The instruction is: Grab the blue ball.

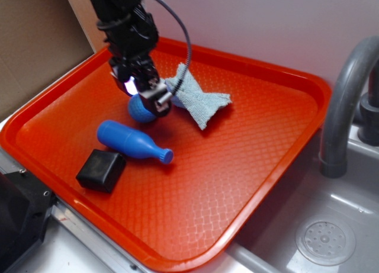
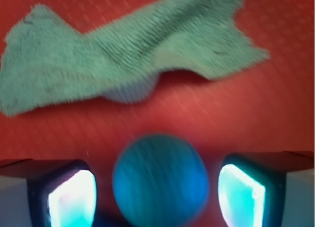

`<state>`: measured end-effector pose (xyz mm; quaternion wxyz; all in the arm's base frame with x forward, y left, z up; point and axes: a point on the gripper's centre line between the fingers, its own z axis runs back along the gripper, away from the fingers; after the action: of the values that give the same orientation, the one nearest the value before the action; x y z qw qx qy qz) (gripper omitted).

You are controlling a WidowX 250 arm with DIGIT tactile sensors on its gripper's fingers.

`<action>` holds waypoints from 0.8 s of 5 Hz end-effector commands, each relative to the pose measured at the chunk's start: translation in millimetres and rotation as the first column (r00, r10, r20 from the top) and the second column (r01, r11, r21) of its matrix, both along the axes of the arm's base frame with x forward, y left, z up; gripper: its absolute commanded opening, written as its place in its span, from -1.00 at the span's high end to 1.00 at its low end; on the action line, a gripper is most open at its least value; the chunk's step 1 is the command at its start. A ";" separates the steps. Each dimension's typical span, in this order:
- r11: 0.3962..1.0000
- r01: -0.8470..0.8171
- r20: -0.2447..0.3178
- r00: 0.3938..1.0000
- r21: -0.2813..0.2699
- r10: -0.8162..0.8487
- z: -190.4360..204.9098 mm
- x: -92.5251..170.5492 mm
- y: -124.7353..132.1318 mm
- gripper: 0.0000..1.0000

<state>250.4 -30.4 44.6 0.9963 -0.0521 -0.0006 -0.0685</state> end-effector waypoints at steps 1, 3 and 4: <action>0.995 0.000 -0.011 1.000 -0.099 -0.001 -16.3 -1.1 -17.0 1.00; 0.999 0.013 -0.039 0.999 -0.049 -0.015 -30.2 0.8 -23.3 1.00; 0.999 0.028 -0.025 0.999 -0.040 -0.029 -10.9 -4.1 -21.1 1.00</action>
<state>248.3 -41.5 31.6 0.9950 -0.0730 0.0174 -0.0664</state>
